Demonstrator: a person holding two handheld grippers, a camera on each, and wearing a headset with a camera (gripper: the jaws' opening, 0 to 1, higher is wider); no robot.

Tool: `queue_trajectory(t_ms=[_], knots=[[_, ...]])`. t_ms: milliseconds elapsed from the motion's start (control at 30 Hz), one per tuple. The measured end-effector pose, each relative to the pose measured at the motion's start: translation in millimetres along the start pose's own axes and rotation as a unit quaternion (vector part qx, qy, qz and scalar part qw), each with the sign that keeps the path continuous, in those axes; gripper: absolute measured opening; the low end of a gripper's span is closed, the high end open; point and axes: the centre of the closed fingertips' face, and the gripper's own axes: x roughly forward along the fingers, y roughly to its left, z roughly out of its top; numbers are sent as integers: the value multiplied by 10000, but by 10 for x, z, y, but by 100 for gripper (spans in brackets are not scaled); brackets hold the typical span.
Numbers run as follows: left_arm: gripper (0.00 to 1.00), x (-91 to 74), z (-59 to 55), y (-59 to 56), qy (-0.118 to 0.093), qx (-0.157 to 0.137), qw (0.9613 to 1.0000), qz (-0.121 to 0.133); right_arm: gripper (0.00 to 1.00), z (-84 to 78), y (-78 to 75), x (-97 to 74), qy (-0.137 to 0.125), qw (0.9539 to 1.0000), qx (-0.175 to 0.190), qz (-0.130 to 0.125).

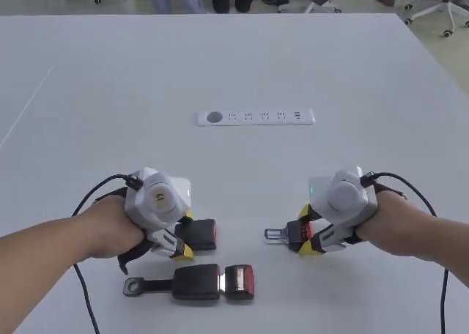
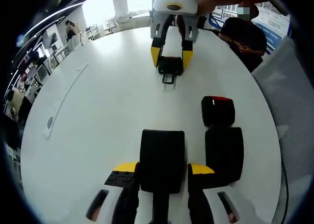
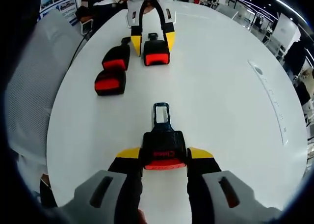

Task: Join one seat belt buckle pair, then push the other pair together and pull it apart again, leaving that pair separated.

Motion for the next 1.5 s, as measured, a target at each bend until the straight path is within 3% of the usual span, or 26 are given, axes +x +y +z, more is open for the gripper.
queue_trajectory(t_ms=[100, 200, 500, 700, 933, 1300, 1500], knots=[[34, 8, 3, -8, 39, 67, 9999, -67, 33, 1, -3, 7, -30, 10000, 40, 40], [34, 11, -3, 7, 65, -114, 9999, -60, 33, 8, 2, 6, -11, 10000, 38, 52], [34, 14, 0, 13, 130, -198, 9997, -32, 33, 17, -14, 4, 104, 9999, 77, 62], [34, 13, 1, 17, 96, -398, 9991, 61, 33, 22, -5, 5, 139, 9998, 91, 104], [34, 12, -3, 14, 63, -394, 9992, 70, 33, 30, -9, 21, 135, 9999, 77, 36], [34, 14, -1, 14, 81, -400, 9991, 99, 33, 297, 28, 153, -17, 10000, 38, 64], [33, 7, -3, 8, 7, -423, 9990, 161, 33, 478, 32, 259, 21, 9999, -141, 53]])
